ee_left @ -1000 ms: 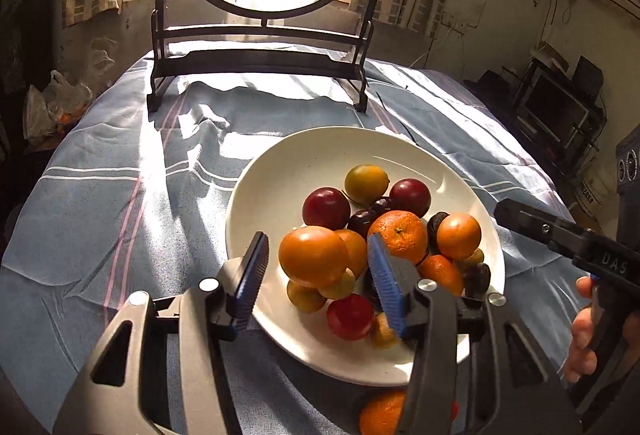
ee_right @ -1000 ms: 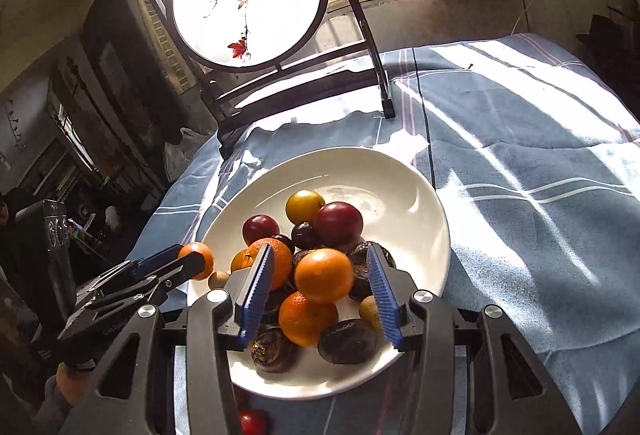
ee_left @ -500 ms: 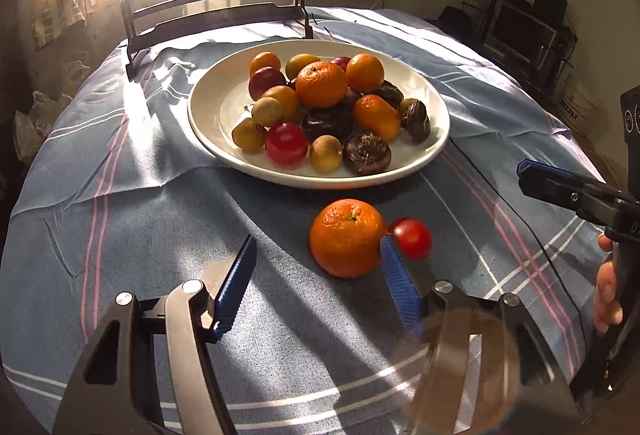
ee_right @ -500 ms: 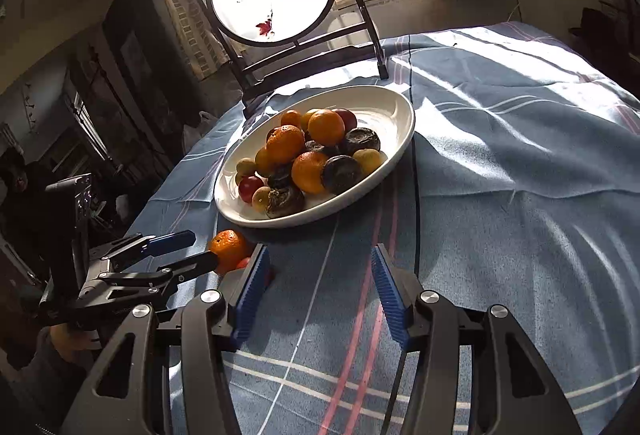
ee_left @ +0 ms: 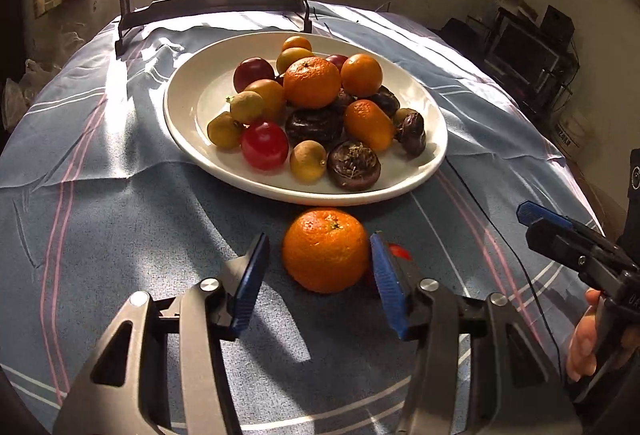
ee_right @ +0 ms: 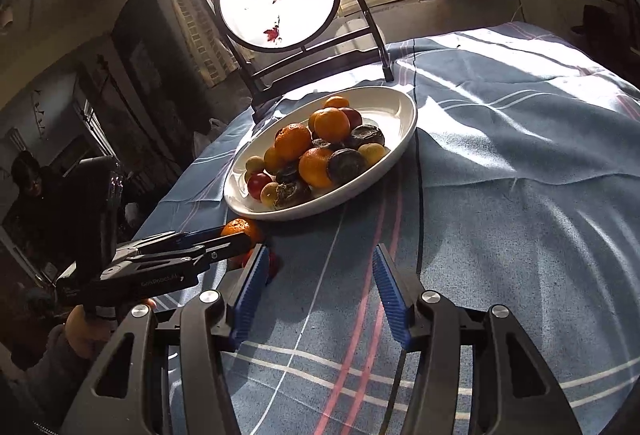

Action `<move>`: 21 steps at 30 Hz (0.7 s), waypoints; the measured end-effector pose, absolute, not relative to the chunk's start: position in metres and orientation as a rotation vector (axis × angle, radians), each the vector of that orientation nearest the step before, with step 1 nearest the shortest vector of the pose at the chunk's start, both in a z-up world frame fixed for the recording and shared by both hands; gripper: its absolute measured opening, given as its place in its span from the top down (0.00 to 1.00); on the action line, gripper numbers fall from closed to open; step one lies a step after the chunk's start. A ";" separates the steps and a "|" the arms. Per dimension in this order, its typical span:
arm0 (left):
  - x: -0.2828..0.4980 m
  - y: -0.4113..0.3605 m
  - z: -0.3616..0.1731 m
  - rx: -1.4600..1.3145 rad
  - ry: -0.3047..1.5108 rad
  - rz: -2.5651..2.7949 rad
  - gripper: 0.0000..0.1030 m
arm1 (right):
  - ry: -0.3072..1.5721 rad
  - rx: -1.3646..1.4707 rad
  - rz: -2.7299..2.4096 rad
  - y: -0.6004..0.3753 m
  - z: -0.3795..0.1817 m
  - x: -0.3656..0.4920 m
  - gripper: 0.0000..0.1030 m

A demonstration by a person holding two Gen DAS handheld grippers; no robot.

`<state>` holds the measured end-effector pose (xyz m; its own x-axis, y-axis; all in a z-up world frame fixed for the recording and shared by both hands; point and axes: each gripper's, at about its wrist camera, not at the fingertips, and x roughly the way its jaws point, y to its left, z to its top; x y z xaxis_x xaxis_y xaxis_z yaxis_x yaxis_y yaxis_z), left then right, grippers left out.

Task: Organize fruits
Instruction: 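Grasp the last orange with left tool while right tool grasps a red tomato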

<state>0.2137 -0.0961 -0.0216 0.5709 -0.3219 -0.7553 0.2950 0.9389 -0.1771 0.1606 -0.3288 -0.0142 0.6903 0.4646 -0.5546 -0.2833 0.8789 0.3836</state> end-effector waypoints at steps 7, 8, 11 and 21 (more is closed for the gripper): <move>0.222 -0.103 -0.030 -0.015 0.949 -0.394 0.54 | 0.696 0.279 0.419 -0.329 -0.014 0.162 0.47; 0.220 -0.103 -0.029 -0.011 0.942 -0.389 0.57 | 0.696 0.280 0.418 -0.329 -0.014 0.162 0.47; 0.213 -0.090 -0.020 -0.062 0.870 -0.365 0.57 | 0.698 0.280 0.416 -0.329 -0.015 0.162 0.47; 0.202 -0.049 -0.005 -0.250 0.733 -0.266 0.57 | 0.810 0.018 0.477 -0.244 -0.019 0.178 0.48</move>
